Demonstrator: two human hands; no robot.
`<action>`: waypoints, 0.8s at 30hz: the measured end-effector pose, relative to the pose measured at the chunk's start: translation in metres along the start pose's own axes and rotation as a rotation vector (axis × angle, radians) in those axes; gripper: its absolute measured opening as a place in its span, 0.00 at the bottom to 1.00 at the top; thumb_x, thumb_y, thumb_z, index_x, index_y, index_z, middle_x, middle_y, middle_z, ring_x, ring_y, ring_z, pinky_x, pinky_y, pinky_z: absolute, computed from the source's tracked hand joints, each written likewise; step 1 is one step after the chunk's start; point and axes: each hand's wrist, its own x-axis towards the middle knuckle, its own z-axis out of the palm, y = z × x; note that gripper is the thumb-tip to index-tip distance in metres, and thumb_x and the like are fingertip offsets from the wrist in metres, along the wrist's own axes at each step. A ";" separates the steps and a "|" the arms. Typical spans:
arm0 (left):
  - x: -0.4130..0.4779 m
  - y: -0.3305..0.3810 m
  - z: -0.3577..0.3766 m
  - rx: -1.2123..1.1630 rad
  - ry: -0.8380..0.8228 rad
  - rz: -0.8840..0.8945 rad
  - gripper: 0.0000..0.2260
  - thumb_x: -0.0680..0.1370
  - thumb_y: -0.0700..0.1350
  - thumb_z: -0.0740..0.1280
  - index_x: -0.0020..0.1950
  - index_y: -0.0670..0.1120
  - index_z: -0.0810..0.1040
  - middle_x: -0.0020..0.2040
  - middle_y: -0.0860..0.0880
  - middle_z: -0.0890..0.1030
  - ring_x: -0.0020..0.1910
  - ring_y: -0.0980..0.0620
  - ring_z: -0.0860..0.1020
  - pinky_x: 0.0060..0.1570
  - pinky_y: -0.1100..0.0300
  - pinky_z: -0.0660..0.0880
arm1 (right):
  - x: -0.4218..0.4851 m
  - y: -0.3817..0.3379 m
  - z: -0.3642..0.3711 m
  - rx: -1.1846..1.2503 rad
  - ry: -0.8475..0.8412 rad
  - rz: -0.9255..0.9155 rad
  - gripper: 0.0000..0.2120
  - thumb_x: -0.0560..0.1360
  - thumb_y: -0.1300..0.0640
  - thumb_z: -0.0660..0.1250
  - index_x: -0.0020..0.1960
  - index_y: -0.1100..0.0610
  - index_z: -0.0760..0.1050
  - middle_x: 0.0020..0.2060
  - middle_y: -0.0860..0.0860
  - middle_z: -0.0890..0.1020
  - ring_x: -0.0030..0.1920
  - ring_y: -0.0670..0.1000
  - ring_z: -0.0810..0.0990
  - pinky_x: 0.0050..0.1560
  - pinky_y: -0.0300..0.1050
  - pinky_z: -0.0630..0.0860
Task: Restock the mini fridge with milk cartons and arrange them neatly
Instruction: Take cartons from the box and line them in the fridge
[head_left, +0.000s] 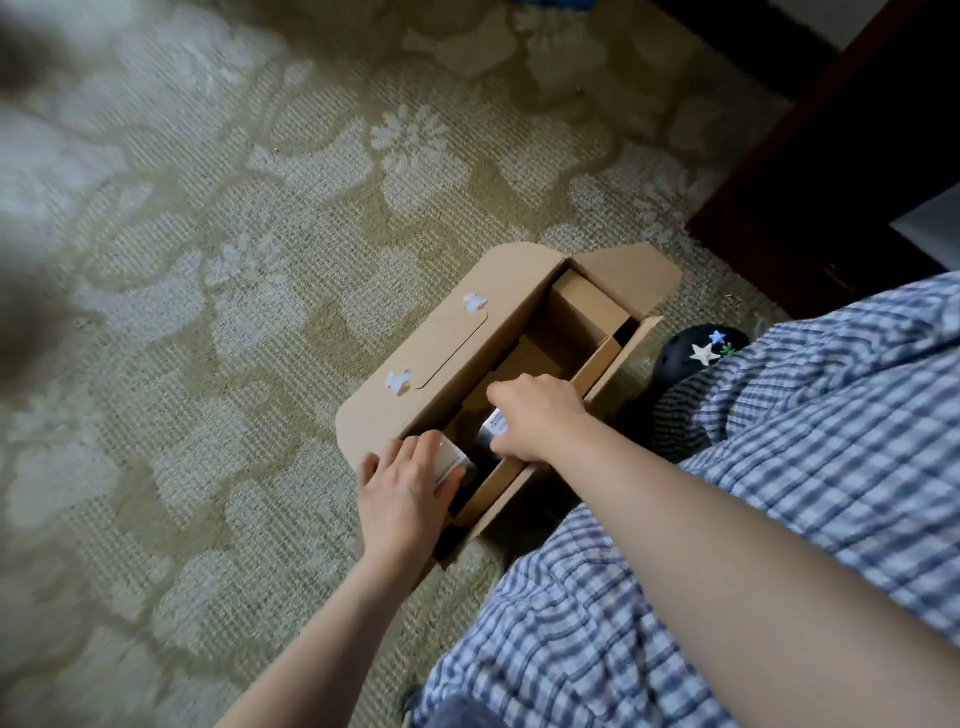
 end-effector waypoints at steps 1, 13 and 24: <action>0.002 0.002 -0.003 -0.006 -0.014 -0.015 0.15 0.73 0.59 0.62 0.52 0.51 0.76 0.47 0.53 0.83 0.49 0.47 0.79 0.48 0.55 0.59 | -0.002 0.003 -0.003 0.018 0.011 0.005 0.19 0.75 0.48 0.66 0.62 0.54 0.69 0.57 0.55 0.78 0.57 0.58 0.77 0.47 0.49 0.73; 0.027 0.037 -0.066 -0.269 0.096 0.068 0.16 0.69 0.47 0.75 0.55 0.45 0.81 0.48 0.48 0.84 0.51 0.43 0.78 0.49 0.56 0.64 | -0.050 0.034 -0.077 0.287 0.314 0.038 0.19 0.76 0.42 0.61 0.62 0.51 0.71 0.58 0.55 0.78 0.59 0.59 0.75 0.47 0.47 0.68; 0.070 0.139 -0.174 -0.551 0.205 0.505 0.15 0.72 0.48 0.68 0.58 0.47 0.76 0.48 0.57 0.77 0.44 0.62 0.74 0.44 0.73 0.69 | -0.152 0.103 -0.128 0.624 1.024 0.196 0.13 0.70 0.46 0.69 0.46 0.56 0.80 0.38 0.53 0.83 0.42 0.54 0.79 0.44 0.50 0.77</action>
